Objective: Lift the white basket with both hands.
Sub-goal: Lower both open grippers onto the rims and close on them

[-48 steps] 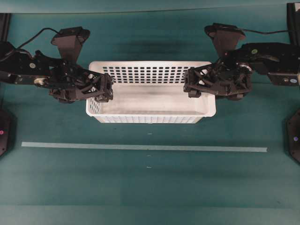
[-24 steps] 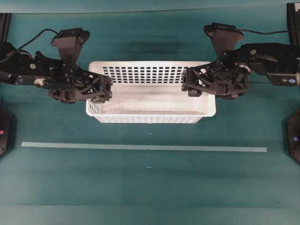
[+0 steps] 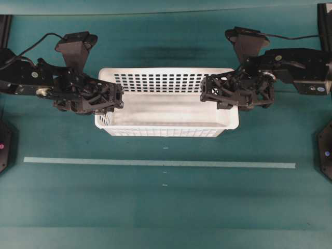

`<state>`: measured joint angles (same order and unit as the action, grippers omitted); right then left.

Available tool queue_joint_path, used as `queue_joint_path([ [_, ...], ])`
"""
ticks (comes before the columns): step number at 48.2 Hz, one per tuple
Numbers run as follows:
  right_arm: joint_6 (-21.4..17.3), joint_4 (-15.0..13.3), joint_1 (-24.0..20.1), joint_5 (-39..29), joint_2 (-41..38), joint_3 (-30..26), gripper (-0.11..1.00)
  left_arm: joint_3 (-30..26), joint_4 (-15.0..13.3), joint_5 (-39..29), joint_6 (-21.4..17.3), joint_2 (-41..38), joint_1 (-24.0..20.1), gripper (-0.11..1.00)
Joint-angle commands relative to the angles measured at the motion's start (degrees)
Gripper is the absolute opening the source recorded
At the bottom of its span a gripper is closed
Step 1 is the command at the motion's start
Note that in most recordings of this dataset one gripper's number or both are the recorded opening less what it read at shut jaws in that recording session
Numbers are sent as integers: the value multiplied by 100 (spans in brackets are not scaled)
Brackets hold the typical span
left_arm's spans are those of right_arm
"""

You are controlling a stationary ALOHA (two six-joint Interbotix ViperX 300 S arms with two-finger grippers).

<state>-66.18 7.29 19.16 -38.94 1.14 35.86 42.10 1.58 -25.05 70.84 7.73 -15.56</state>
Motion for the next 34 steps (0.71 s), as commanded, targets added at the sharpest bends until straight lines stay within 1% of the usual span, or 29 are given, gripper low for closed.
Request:
queue_joint_path([
  [1,44,9,-35,70,-79,-26,16,-9,18,62,-9,35,9,7],
  [12,53,0,-26,79,-70,-26,16,-26,18,62,9,44,0,7],
  [23,53,-9,-44,-211,176,-176,16,-97,18,-114,9,396,0,7],
  [34,53,-18,-44,-255,220,-185,16,-88,18,-149,18,439,0,7],
])
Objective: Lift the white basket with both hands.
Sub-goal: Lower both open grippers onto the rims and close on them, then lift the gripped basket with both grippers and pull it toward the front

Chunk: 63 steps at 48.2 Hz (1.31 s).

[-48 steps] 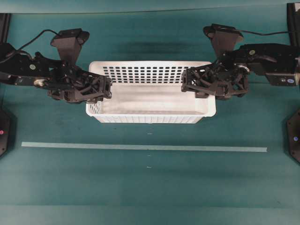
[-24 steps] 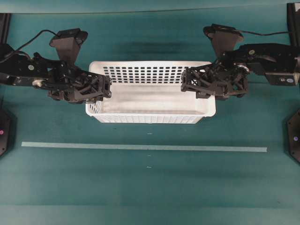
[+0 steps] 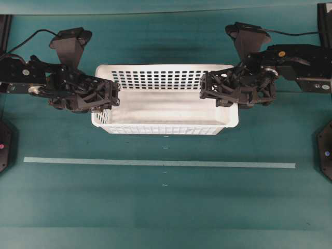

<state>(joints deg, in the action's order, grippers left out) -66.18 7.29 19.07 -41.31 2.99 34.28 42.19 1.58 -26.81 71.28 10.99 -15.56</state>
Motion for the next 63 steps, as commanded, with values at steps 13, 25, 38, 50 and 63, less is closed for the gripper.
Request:
queue_joint_path([
  [13,26,0,-211,-97,35,-9,16,-97,18,26,44,141,114,7],
  [25,-53,26,-457,-97,88,0,16,-79,18,26,316,229,422,7],
  [38,-483,26,-888,-62,246,123,16,-97,18,35,510,378,817,7],
  [50,-1081,-9,-1485,18,308,272,16,-132,18,44,633,396,1257,7],
  [63,-1477,-123,-1881,123,290,281,16,-176,18,211,1028,325,1696,7],
])
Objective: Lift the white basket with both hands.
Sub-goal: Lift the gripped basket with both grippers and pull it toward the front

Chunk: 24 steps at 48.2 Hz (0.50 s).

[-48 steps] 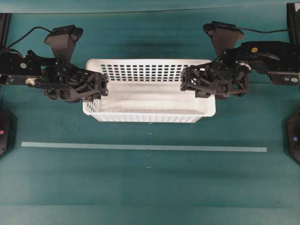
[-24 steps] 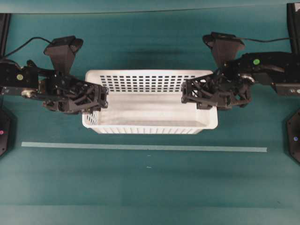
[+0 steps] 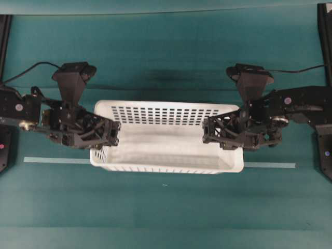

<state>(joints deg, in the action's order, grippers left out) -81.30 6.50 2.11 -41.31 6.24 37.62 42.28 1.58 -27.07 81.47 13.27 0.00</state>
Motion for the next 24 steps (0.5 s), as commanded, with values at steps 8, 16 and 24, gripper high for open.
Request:
queue_joint_path([
  [8,-132,-62,-360,123,-53,-53,16,-246,18,229,26,-26,299,7],
  [16,-281,-158,-422,132,-97,-44,16,-308,18,229,26,-193,378,7],
  [24,-308,-158,-466,202,-141,-44,16,-290,18,211,26,-237,413,7],
])
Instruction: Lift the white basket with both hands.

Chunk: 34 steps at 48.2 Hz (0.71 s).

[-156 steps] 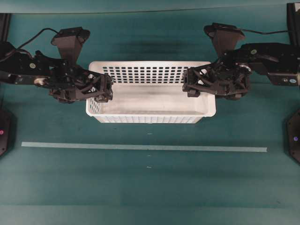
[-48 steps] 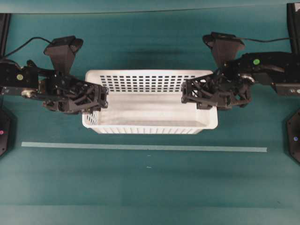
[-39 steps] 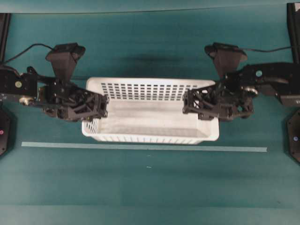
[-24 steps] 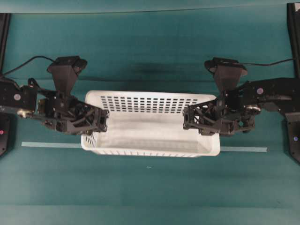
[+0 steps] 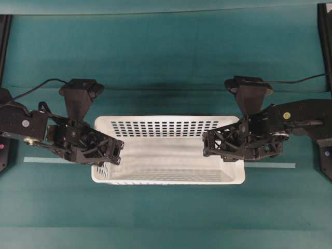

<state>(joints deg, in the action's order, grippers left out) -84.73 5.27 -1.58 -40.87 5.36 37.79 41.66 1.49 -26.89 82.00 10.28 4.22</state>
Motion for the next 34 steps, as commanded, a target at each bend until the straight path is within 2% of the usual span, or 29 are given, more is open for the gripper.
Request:
queue_joint_path([
  [1,35,-35,-97,167,-53,-62,16,-220,26,185,-26,62,-9,7],
  [22,35,-35,-176,281,-211,-105,16,-123,26,167,-35,35,-9,7],
  [34,35,-149,-176,316,-290,-62,16,-44,26,167,-35,-97,-9,7],
])
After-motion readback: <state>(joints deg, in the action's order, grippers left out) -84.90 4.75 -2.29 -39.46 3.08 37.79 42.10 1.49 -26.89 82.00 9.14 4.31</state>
